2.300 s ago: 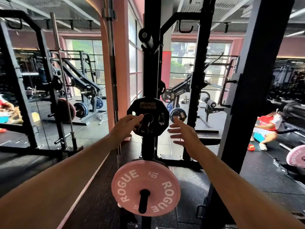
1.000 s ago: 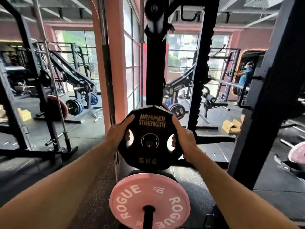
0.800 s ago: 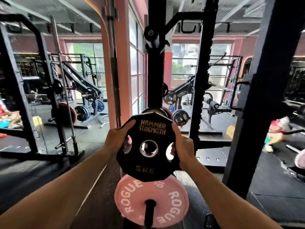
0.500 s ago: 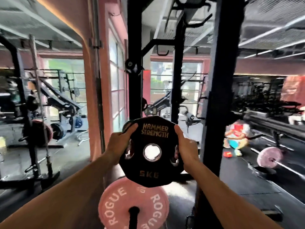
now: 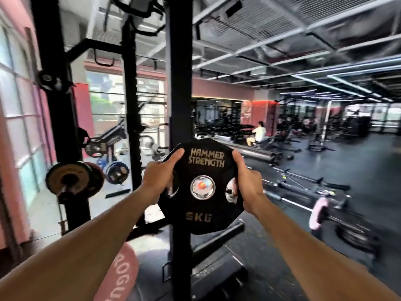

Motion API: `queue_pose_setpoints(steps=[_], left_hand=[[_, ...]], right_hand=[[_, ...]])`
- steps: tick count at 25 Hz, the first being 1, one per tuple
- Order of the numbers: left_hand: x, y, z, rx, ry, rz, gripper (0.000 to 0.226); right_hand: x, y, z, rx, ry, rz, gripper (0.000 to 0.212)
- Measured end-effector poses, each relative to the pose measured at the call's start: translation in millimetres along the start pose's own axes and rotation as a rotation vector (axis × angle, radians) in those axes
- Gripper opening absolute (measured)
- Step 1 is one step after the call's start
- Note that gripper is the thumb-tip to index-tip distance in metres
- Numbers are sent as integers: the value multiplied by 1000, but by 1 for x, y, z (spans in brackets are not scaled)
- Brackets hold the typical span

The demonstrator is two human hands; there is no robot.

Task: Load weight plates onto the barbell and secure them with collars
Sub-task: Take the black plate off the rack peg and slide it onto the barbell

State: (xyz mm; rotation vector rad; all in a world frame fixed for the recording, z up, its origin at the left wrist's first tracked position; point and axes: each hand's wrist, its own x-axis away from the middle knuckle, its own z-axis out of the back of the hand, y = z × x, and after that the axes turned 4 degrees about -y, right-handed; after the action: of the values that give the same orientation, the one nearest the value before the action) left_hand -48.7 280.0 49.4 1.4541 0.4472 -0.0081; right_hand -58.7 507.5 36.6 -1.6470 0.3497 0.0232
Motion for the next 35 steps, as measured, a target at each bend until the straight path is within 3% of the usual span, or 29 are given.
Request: queue_pose_setpoints(steps=[6, 12, 17, 26, 35], left_hand=[[-5, 8, -114, -21, -106, 1, 76], [-47, -2, -233, -25, -65, 19, 78], [-89, -6, -317, -39, 71, 45, 76], [-121, -20, -359, -139, 229, 46, 81], [-120, -12, -363, -175, 307, -23, 86]], right_hand=[[-44, 1, 103, 30, 104, -4, 84], [-149, 19, 185, 49, 87, 4, 83], [-251, 27, 228, 39, 3, -9, 84], [-330, 56, 229, -67, -174, -67, 65], [-352, 62, 217, -150, -260, -11, 71]])
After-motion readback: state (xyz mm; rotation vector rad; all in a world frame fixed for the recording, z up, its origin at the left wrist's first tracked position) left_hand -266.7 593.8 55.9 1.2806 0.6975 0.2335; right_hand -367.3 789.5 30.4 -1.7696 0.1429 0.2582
